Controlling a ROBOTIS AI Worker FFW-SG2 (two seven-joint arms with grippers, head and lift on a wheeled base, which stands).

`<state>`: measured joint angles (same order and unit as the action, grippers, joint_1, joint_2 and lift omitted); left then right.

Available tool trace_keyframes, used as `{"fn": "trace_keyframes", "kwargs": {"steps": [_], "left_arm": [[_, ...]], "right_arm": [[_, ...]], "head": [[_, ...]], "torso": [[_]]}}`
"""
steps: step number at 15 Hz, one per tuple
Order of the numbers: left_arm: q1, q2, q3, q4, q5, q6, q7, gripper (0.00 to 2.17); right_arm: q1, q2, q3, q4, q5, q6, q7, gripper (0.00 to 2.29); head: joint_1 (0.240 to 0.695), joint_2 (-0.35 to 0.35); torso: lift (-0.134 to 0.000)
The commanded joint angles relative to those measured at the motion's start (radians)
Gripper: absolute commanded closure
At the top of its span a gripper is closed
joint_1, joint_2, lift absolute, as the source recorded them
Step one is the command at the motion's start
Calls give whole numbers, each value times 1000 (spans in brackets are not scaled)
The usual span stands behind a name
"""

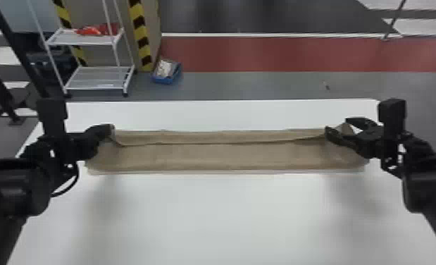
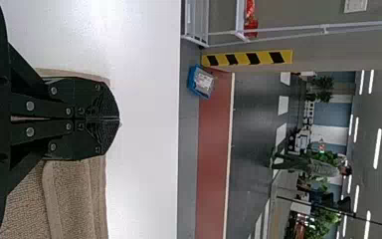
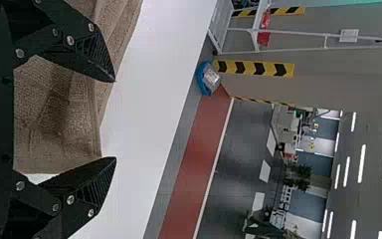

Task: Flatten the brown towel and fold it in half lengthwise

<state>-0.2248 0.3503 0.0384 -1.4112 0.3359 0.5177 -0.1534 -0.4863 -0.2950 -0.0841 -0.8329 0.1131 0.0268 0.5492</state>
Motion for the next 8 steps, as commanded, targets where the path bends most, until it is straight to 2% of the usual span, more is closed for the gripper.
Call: {"fn": "trace_keyframes", "kwargs": {"steps": [1,8], "left_arm": [[5,4,5,-8,0,0,0,1359],[4,4,0,-6,-12,0,0,1359]], "right_arm": [[-9,-3,-8,26,0,-3,0,383],[-8,-15,-40,49,-7,-31,-23,383]], "head": [[695,4],[695,-12]], "torso": [[-128],[-128]]}}
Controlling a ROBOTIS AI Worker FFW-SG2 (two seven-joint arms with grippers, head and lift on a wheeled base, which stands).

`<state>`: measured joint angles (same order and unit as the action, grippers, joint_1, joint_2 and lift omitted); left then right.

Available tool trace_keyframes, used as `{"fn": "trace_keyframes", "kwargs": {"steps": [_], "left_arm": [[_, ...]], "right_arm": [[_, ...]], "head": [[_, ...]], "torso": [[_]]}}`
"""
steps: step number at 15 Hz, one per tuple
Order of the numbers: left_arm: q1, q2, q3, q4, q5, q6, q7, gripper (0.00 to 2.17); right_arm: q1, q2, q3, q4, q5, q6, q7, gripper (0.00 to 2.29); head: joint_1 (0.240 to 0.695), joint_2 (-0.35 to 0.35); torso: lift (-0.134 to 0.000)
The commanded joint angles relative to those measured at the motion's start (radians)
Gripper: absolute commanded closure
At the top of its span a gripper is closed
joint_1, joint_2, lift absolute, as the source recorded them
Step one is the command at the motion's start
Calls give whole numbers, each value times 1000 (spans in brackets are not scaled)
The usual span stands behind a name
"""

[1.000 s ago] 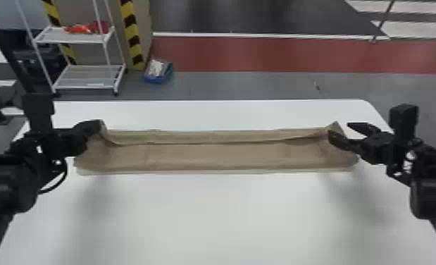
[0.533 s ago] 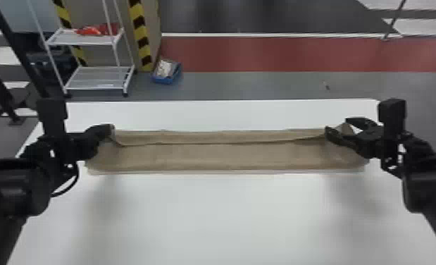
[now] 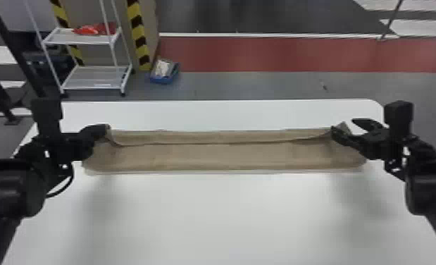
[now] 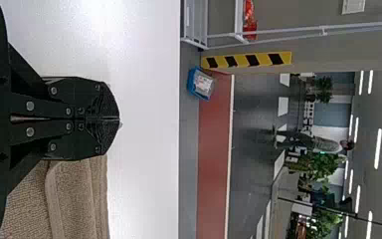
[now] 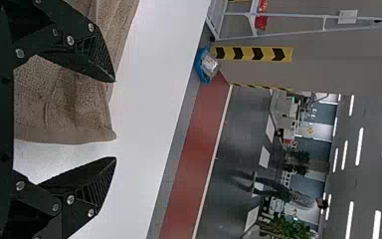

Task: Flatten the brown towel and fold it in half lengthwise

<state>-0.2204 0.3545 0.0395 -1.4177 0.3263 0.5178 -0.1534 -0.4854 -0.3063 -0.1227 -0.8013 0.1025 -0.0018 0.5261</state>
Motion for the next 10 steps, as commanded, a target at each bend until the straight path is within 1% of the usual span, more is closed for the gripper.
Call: {"fn": "trace_keyframes", "kwargs": {"steps": [1,2,4,6,7,10], "left_arm": [[0,0,-1,0,-3,0,0,1359],[0,0,0,0,-3,0,0,1359],[0,0,0,0,-3,0,0,1359],[0,1,2,5,-4,0,0,1359],[-2,1,3,5,-4,0,0,1359],[10,0,11,-10,2,0,6,1382]], "right_arm": [[-18,-7,-2,33,8,-2,0,383],[-27,-7,-2,51,13,-2,2,400],[-50,-13,3,85,17,7,15,761],[-50,-11,14,83,17,4,26,1831],[-48,-11,15,83,19,1,37,2017],[-18,-11,-9,48,-9,1,48,2017]], "head": [[695,-15],[695,-17],[695,-22],[695,-22],[695,-20],[695,-13]], "torso": [[-128],[-128],[-128],[-128],[-128],[-128]]}}
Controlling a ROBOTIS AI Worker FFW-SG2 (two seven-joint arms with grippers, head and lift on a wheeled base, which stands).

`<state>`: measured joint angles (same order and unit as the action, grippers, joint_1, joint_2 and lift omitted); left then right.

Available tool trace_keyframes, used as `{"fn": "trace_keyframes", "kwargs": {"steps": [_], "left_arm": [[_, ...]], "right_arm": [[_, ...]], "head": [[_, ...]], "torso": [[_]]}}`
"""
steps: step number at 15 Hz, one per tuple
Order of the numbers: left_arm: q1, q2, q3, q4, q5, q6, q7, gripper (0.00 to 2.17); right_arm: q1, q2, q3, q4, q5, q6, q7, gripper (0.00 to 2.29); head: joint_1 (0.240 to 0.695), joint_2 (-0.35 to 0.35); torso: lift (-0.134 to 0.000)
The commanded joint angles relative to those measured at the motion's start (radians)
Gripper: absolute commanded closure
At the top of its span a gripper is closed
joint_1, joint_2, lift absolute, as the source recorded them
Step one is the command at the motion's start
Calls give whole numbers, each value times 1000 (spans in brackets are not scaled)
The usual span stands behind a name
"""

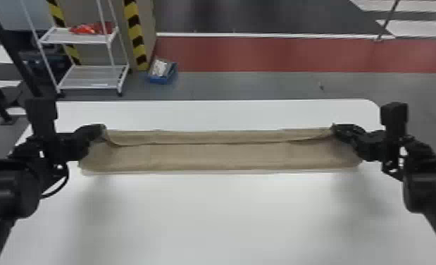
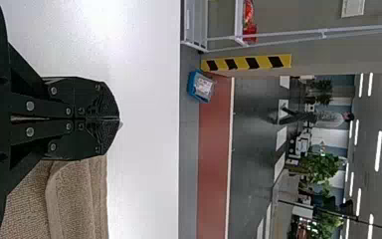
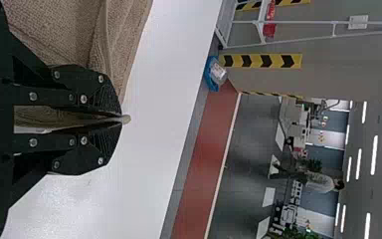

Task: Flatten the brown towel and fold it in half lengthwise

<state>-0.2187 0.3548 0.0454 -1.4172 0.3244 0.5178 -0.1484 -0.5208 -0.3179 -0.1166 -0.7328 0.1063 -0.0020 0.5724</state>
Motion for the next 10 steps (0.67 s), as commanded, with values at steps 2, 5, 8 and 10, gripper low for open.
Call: {"fn": "trace_keyframes", "kwargs": {"steps": [2,5,8,10], "left_arm": [[33,0,44,-42,16,3,12,1433],[68,1,102,-91,32,49,10,1436],[108,1,134,-131,56,61,9,1436],[121,0,140,-149,59,95,7,1436]], "right_arm": [[65,-4,-40,-89,-39,35,6,2017],[151,-9,-98,-249,-65,133,20,2017],[199,-27,-123,-338,-102,201,30,2017],[214,-30,-129,-366,-111,219,32,2017]], "head": [[695,-13],[695,-10],[695,-11],[695,-15]], "torso": [[-128],[-128],[-128],[-128]]}}
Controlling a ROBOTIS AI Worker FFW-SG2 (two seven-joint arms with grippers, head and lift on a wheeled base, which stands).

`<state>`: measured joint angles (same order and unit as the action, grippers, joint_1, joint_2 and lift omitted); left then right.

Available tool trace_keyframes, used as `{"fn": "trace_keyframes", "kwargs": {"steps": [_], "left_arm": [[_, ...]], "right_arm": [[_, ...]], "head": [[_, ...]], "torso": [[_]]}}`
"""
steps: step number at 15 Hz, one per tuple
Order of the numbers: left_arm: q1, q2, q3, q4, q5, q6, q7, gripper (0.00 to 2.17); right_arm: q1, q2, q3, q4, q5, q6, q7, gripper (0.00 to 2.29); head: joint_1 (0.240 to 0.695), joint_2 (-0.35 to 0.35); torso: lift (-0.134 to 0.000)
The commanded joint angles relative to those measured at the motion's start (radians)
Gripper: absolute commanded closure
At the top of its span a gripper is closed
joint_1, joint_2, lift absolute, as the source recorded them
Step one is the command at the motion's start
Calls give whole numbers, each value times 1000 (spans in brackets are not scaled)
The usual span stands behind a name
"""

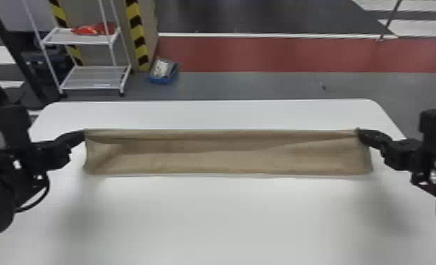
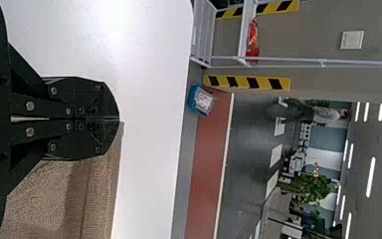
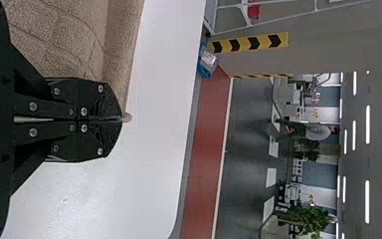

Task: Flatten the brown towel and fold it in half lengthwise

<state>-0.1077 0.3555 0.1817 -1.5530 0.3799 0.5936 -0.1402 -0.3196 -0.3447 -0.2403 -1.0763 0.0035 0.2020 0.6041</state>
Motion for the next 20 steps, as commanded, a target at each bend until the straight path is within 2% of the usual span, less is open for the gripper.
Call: {"fn": "trace_keyframes", "kwargs": {"steps": [1,4,7,9,12,15,17,18,19,20], "left_arm": [[22,0,13,-32,7,35,-3,1436],[72,-1,55,-113,27,78,-7,1436],[57,8,55,-122,25,90,-4,1436],[31,3,25,-102,16,87,-1,1436],[-27,-3,-47,-33,-32,41,16,1436],[-52,-6,-65,16,-35,10,22,1436],[-52,-6,-65,17,-35,-5,25,1430],[-52,-6,-64,17,-32,-8,24,1345],[-55,-4,-64,27,-26,-14,19,1119],[-66,-6,-67,44,-22,-14,13,1099]], "right_arm": [[20,-3,-7,-34,-11,21,0,2017],[65,-3,-28,-119,-31,73,11,2017],[51,-16,-13,-126,-22,113,11,2013],[33,-7,18,-120,-14,110,9,2010],[4,15,39,-73,18,86,-6,2010],[-4,20,45,-53,24,64,-14,1997],[-13,20,47,-30,27,31,-20,1872],[-19,20,47,-16,30,18,-20,1872],[-29,20,52,2,33,9,-26,1855],[-30,20,56,18,39,-19,-49,1544]], "head": [[695,-17],[695,-21],[695,-21],[695,-19],[695,-13],[695,-14],[695,-13],[695,-13],[695,-13],[695,-14]], "torso": [[-128],[-128],[-128],[-128],[-128],[-128],[-128],[-128],[-128],[-128]]}}
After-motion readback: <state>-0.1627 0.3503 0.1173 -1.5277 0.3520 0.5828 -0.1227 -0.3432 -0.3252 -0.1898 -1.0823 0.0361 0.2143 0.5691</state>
